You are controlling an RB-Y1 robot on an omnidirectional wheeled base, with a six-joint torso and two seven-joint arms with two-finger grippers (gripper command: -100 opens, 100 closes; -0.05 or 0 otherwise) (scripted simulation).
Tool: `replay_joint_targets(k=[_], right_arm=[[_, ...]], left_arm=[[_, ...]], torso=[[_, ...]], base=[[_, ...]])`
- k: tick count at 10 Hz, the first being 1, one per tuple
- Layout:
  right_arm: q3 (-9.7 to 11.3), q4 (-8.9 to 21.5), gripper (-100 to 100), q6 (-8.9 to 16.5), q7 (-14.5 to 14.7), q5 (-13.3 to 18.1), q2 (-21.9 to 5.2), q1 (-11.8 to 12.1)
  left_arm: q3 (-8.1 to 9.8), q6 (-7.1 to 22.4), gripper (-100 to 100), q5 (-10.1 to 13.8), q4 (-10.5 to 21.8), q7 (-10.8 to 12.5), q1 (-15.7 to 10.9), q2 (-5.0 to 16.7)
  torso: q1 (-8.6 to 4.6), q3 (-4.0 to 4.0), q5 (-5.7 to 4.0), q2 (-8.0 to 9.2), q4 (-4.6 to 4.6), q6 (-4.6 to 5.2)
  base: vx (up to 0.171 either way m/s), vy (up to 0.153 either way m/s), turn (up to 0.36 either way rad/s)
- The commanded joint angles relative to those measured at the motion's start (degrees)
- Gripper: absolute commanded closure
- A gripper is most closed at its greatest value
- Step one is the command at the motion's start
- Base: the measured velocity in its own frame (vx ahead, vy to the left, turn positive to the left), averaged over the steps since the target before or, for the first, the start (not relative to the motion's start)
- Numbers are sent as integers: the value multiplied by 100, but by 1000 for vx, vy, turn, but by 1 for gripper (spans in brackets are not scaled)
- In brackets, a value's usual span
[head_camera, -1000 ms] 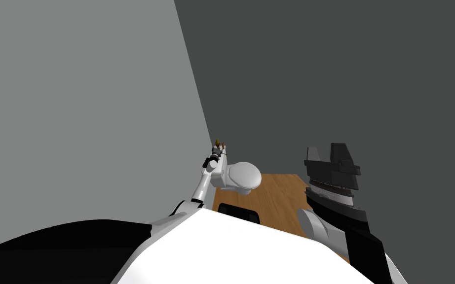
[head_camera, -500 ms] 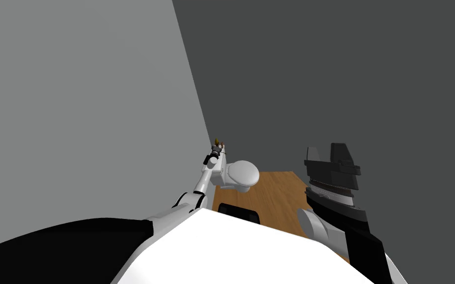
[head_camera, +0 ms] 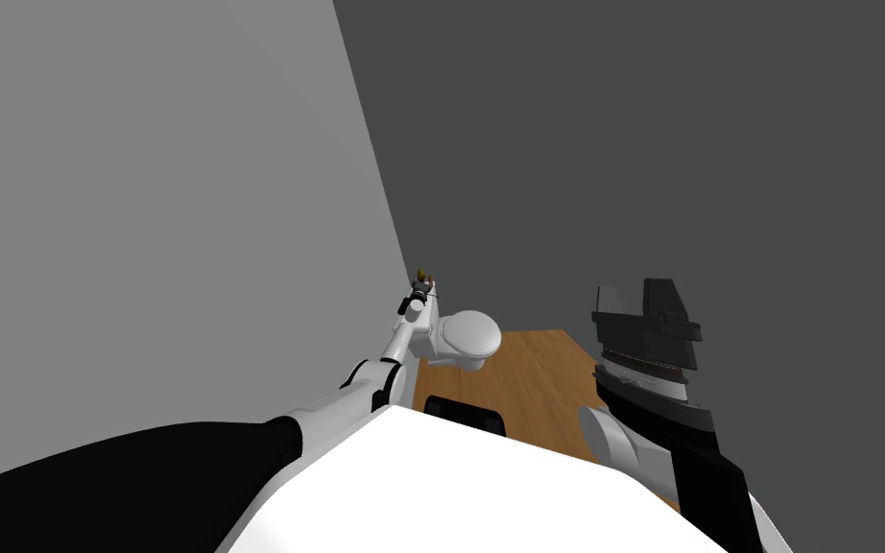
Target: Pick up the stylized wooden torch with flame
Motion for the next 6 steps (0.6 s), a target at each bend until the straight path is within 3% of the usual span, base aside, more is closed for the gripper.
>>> replay_joint_targets(k=[1,2,6], right_arm=[[0,0,0,0,0,0,0,0],[0,0,0,0,0,0,0,0],[0,0,0,0,0,0,0,1]], left_arm=[[0,0,-100,0,0,0,0,0],[1,-2,100,4,24,1,-12,4],[16,-18,100,7,5,8,-26,20]], torso=[[0,0,0,0,0,0],[0,-6,0,-11,-2,0],[-15,-27,2,-32,-23,14]], base=[[-16,-2,4],[-1,3,17],[1,1,2]])
